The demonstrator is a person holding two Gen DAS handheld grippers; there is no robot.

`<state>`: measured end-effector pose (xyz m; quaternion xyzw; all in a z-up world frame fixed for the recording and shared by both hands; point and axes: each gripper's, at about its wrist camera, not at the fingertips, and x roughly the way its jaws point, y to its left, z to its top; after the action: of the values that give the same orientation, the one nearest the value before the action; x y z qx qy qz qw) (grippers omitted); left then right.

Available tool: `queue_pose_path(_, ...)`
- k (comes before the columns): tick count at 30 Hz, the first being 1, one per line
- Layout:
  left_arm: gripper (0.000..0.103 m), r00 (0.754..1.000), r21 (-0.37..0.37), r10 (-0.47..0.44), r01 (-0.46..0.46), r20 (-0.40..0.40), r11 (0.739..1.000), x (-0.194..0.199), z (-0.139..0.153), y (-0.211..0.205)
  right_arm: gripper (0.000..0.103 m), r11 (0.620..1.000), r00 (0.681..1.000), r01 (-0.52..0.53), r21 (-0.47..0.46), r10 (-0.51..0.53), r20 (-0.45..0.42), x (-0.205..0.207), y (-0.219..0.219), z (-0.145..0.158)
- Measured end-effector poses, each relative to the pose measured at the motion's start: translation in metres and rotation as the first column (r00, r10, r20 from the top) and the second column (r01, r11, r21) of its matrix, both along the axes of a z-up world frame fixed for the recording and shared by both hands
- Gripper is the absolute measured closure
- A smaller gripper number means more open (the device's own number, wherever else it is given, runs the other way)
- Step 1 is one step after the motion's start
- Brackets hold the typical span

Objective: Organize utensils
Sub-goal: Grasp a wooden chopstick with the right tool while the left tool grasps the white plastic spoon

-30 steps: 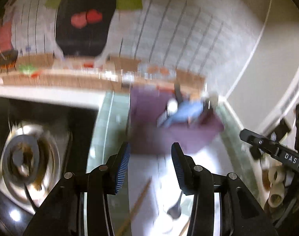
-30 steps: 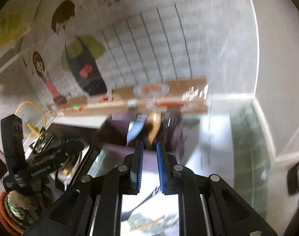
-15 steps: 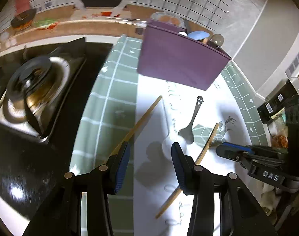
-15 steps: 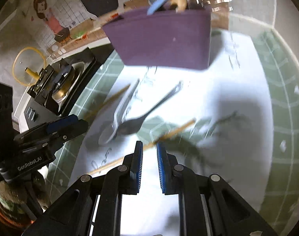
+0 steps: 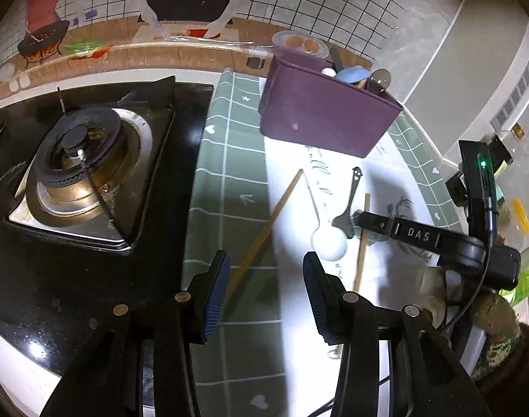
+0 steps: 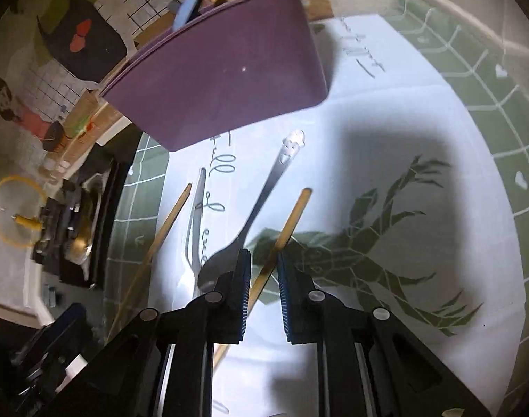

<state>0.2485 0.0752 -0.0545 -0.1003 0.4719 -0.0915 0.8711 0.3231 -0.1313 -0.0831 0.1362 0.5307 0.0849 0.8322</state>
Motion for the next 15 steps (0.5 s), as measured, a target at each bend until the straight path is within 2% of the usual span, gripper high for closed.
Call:
queue_pose_path(3,0.058,1.0,-0.003,-0.01,0.01,0.0,1.0,-0.001,-0.003,0.005,0.084,0.992,0.998,-0.041,-0.119,0.046,0.046,-0.007,0.018,0.002)
queue_pose_path(6,0.058,1.0,-0.008,-0.024,0.024,-0.016,1.0,-0.002,-0.006,0.005,0.084,0.968,0.988,-0.118,-0.221,0.136,0.066,-0.018,0.03,0.002)
queue_pose_path(10,0.058,0.997,0.012,-0.074,0.074,-0.021,0.997,0.001,-0.008,-0.003,0.085,0.936,0.966,-0.23,-0.267,0.253,0.055,-0.027,0.028,0.002)
queue_pose_path(15,0.058,0.998,0.015,-0.069,0.07,-0.004,0.997,-0.003,-0.008,-0.005,0.086,0.882,0.914,-0.371,-0.292,0.402,0.052,-0.035,0.008,0.002)
